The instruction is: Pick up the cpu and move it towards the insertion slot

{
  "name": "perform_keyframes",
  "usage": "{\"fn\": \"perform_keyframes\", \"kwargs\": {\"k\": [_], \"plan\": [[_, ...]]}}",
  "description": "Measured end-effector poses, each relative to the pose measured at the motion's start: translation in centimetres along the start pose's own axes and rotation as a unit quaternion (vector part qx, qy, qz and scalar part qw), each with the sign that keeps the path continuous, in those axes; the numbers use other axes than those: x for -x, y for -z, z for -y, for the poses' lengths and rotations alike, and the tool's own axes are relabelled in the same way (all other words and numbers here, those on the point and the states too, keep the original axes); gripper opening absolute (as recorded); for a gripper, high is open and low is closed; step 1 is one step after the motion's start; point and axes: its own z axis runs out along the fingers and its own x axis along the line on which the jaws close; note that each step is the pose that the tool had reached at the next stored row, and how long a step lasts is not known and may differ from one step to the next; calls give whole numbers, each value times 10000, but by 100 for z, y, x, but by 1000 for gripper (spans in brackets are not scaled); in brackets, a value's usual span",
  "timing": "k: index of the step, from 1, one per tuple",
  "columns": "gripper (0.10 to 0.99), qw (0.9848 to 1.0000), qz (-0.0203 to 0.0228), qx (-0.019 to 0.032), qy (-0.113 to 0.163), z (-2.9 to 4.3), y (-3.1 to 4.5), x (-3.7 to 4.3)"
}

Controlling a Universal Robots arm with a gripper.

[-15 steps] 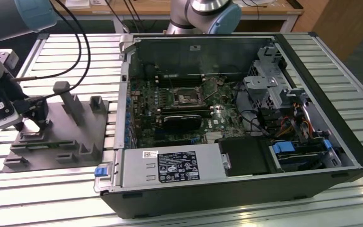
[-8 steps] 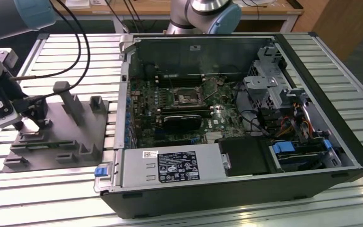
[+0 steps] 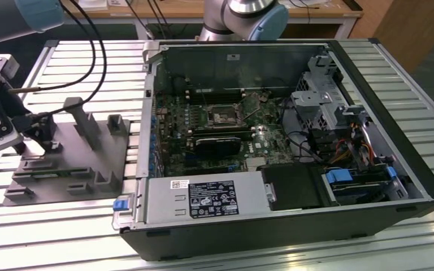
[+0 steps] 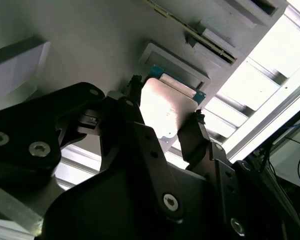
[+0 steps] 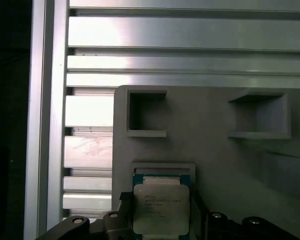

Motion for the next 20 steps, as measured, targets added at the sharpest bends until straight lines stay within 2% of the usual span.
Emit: {"fn": "perform_keyframes", "kwargs": {"k": [20], "plan": [[541,10000,0,0,0,-6,118,-4]]}}
